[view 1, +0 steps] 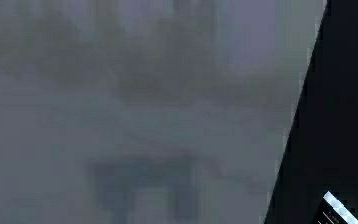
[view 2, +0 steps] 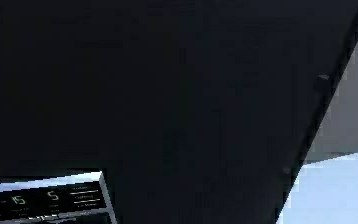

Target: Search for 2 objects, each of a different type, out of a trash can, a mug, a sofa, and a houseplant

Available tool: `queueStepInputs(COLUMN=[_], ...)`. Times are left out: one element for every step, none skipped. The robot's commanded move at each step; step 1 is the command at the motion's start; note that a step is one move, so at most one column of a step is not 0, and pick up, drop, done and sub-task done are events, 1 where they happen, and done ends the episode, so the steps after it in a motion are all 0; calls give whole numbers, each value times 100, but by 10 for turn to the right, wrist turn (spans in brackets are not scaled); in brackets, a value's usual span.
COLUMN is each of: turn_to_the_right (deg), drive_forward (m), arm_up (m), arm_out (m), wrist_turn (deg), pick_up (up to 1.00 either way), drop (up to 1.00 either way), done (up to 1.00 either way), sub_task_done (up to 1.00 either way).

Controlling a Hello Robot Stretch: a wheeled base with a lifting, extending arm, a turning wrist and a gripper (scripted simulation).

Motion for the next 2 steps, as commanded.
queueStepInputs(turn_to_the_right=[-450, -450], drive_forward=[0, 0], arm_up=[0, 0], arm_out=[0, 0], wrist_turn=[0, 0], pick_up=[0, 0], drop=[0, 0], done=[0, 0], sub_task_done=[0, 0])
